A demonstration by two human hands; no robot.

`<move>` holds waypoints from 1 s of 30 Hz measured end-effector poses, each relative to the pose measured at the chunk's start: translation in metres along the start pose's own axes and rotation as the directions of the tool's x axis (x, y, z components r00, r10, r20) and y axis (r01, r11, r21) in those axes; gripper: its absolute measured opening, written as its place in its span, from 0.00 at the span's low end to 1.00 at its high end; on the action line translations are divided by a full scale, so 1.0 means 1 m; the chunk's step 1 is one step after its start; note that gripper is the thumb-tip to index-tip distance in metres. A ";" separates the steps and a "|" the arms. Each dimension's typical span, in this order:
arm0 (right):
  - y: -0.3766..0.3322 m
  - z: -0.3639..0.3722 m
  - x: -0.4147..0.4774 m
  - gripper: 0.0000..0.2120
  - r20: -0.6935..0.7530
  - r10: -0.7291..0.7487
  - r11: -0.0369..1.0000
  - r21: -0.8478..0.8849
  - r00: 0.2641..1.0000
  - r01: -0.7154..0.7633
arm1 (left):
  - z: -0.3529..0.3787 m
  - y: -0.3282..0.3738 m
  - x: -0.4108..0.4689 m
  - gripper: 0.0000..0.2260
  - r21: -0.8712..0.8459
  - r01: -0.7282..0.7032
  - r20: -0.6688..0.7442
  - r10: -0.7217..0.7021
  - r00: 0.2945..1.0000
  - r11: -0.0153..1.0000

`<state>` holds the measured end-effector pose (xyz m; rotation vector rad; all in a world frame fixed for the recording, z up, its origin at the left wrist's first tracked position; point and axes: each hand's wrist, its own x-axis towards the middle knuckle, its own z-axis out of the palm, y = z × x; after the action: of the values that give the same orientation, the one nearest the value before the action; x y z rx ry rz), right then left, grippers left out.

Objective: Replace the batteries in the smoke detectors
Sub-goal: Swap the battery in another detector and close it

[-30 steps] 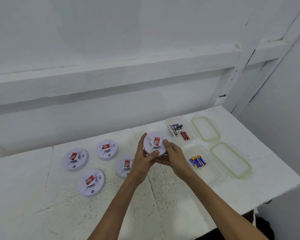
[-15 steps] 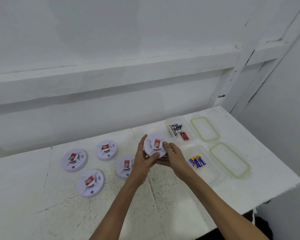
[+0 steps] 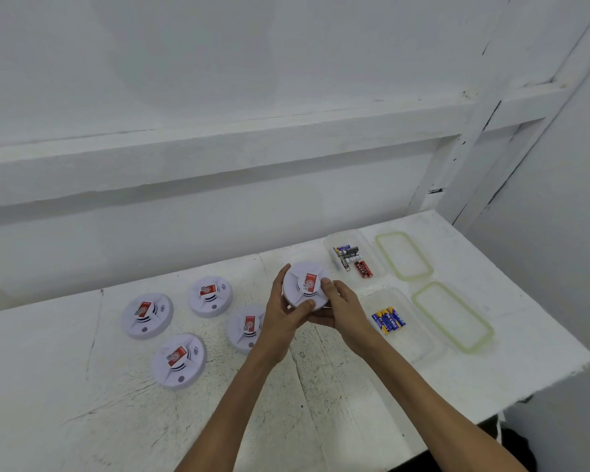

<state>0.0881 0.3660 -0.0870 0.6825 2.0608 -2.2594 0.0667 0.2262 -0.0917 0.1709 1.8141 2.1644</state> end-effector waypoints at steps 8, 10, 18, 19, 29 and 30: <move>0.000 0.000 -0.002 0.20 -0.003 -0.004 1.000 0.004 1.000 0.004 | 0.001 0.000 -0.002 0.34 -0.020 -0.007 0.004 0.007 1.000 1.000; 0.000 0.001 -0.003 0.20 -0.003 -0.013 1.000 -0.006 1.000 0.013 | 0.002 0.001 -0.002 0.34 -0.020 -0.009 0.002 0.009 1.000 1.000; -0.010 0.002 -0.010 0.17 0.012 -0.047 0.998 0.038 0.999 0.046 | 0.000 0.009 0.002 0.20 -0.217 0.073 0.004 -0.074 0.997 0.973; -0.010 0.003 -0.010 0.17 0.016 -0.048 0.998 0.039 0.999 0.047 | -0.001 0.010 0.002 0.19 -0.215 0.076 -0.009 -0.080 0.997 0.974; -0.009 0.001 -0.012 0.18 0.032 -0.017 0.999 0.047 0.999 0.015 | 0.000 0.007 0.003 0.19 -0.192 0.064 -0.036 -0.072 0.997 0.979; -0.010 0.001 -0.013 0.18 0.034 -0.016 0.999 0.051 0.999 0.014 | 0.000 0.007 0.003 0.19 -0.190 0.061 -0.038 -0.070 0.997 0.980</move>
<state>0.0966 0.3629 -0.0738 0.6281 2.0077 -2.3215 0.0628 0.2262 -0.0856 0.0195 1.6007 2.2946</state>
